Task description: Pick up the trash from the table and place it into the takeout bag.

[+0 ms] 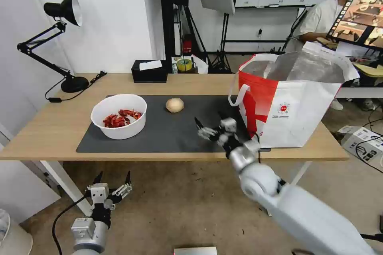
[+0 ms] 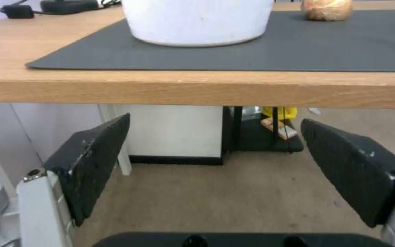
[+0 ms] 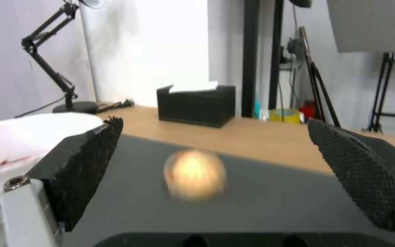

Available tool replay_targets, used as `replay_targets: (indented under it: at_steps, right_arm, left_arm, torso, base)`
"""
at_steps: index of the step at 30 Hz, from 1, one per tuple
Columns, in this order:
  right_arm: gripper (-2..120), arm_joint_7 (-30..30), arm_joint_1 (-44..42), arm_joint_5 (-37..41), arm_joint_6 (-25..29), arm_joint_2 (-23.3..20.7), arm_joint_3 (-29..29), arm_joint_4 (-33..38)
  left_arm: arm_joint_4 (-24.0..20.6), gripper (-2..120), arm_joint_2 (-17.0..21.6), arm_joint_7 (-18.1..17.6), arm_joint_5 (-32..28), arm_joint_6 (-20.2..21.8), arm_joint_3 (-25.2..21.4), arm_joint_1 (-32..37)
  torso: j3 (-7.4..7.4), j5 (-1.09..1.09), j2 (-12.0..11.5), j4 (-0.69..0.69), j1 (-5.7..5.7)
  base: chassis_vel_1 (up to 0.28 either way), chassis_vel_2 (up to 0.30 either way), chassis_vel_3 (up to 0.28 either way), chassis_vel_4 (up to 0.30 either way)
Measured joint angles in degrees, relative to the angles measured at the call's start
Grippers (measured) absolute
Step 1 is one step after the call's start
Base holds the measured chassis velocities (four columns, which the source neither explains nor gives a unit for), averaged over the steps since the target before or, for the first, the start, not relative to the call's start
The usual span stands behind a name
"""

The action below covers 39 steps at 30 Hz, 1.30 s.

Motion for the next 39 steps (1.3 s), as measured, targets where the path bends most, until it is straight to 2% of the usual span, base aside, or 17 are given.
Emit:
replay_targets:
  at_steps: [2,5,6,9,10,12,17,23,30,39]
  right_arm:
    - [100,0.03,1.07,0.23,-0.13,0.61,-0.54,-0.98]
    - [100,0.13,9.35,4.17,-2.78,6.34,-5.29,-10.14]
    - [100,0.13,9.35,4.17,-2.78,6.34,-5.29,-10.14]
    - [100,-0.53,13.77,6.51,-4.08,11.09,-7.31,-18.51]
    - [100,-0.53,13.77,6.51,-4.08,11.09,-7.31,-18.51]
    - [100,-1.25,15.59,6.76,-4.72,13.82,-7.74,-23.47]
    - [100,-2.6,17.69,6.28,-6.6,17.81,-8.02,-29.93]
    - [100,-3.89,20.51,4.8,-10.95,23.57,-8.48,-39.05]
    - [100,-4.38,21.23,2.43,-12.73,26.38,-8.3,-43.82]
    - [100,-4.31,21.2,2.07,-14.23,27.42,-8.03,-44.95]
  left_arm:
    - [0.0,100,-0.01,0.0,0.0,-0.02,-0.06,0.02]
    - [-0.18,100,-0.46,-0.05,0.06,-0.25,-0.32,0.2]
    - [-0.18,100,-0.46,-0.05,0.06,-0.25,-0.32,0.2]
    - [-0.62,100,-0.91,0.65,0.21,-0.99,-0.32,0.86]
    - [-0.62,100,-0.91,0.65,0.21,-0.99,-0.32,0.86]
    - [-0.87,100,-1.05,0.86,0.27,-1.06,-0.54,1.28]
    - [-1.15,100,-0.98,0.93,0.3,-1.08,-1.13,1.61]
    - [-1.38,100,-1.14,1.02,0.4,-1.1,-1.38,1.97]
    - [-1.41,100,-1.22,1.04,0.46,-1.19,-1.44,2.04]
    - [-1.06,100,-0.85,1.09,0.47,-1.24,-1.19,1.75]
  torso:
    - [0.0,0.0,0.0,0.0,0.0]
    - [0.0,0.0,0.0,0.0,0.0]
    - [0.0,0.0,0.0,0.0,0.0]
    - [-0.01,0.0,0.0,0.0,0.0]
    - [-0.01,0.0,0.0,0.0,0.0]
    - [0.0,0.01,0.0,0.0,0.0]
    - [0.0,0.01,0.0,0.0,0.0]
    - [-0.01,0.0,0.0,0.0,0.0]
    - [-0.01,0.01,0.0,-0.01,-0.01]
    - [-0.01,0.01,0.0,-0.01,-0.01]
  base:
    - [0.0,0.0,0.0,0.0]
    - [0.0,0.0,0.0,0.0]
    - [0.0,0.0,0.0,0.0]
    - [0.0,0.0,0.0,0.0]
    - [0.0,0.0,0.0,0.0]
    - [0.0,0.0,0.0,0.0]
    - [0.0,0.0,0.0,0.0]
    - [0.0,0.0,0.0,0.0]
    - [0.0,0.0,0.0,0.0]
    - [0.0,0.0,0.0,0.0]
